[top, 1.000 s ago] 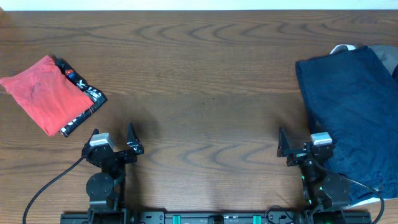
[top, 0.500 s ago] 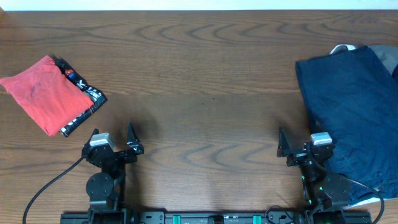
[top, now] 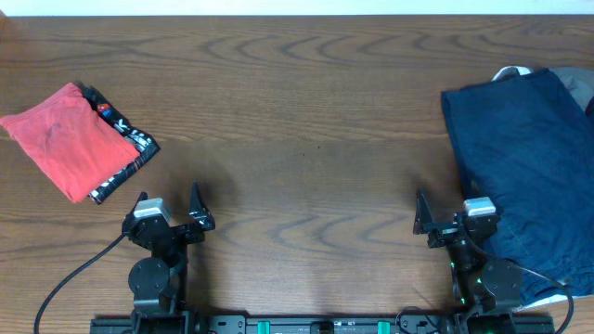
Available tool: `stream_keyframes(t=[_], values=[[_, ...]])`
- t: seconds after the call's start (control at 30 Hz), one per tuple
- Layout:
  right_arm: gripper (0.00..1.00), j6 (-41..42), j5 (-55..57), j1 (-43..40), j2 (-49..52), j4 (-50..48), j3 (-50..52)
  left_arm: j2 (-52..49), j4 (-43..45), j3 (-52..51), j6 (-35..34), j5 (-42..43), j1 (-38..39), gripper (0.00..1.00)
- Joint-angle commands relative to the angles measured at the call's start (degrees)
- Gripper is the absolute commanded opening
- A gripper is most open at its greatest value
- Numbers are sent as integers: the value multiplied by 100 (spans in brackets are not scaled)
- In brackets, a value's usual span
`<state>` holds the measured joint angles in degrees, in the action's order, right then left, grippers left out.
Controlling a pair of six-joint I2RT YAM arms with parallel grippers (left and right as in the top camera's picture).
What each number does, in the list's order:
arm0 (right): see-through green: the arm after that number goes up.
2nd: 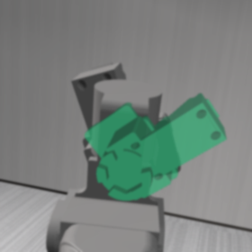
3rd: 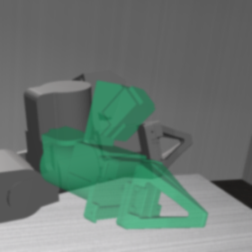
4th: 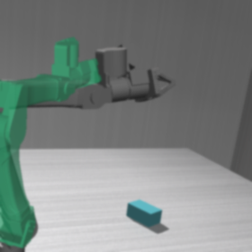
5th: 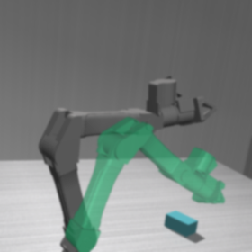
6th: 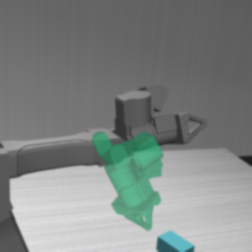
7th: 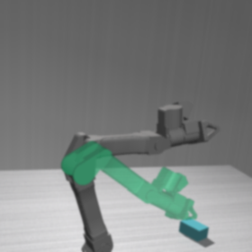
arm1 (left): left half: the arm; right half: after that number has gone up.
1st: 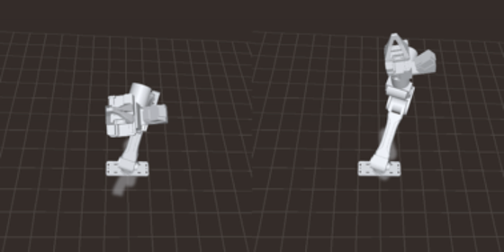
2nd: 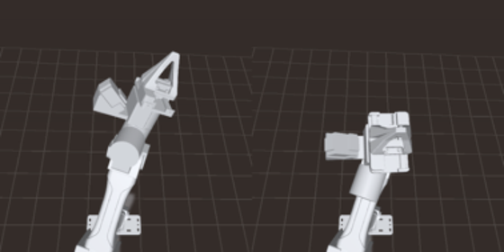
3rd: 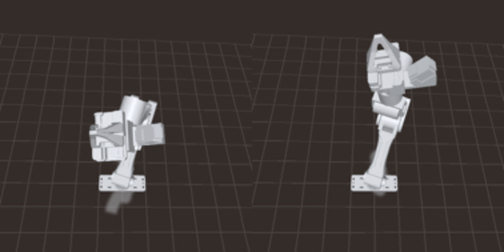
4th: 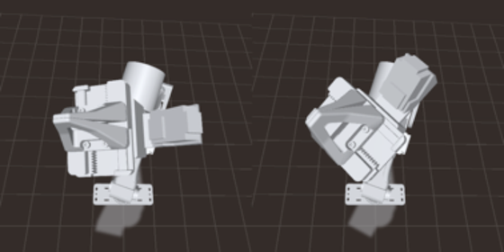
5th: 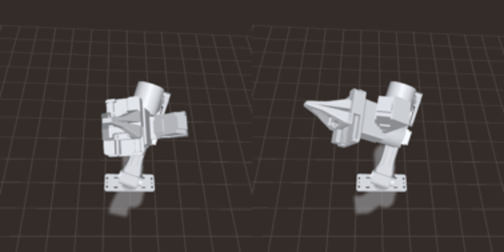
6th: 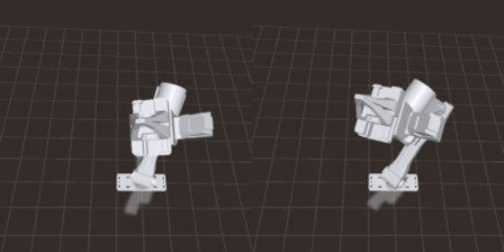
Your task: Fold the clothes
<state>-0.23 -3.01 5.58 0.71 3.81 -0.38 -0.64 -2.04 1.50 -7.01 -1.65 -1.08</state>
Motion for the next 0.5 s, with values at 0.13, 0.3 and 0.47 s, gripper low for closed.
stream_keyframes(t=[0.13, 0.3, 0.47], values=[[99, 103, -42, -37, -33, 22, 7, 42, -201, -127, 98, -26, -9, 98], [99, 103, -42, -37, -33, 22, 7, 26, -201, -127, 98, -26, -9, 98], [99, 103, -42, -37, -33, 22, 7, -74, -201, -127, 98, -26, -9, 98]])
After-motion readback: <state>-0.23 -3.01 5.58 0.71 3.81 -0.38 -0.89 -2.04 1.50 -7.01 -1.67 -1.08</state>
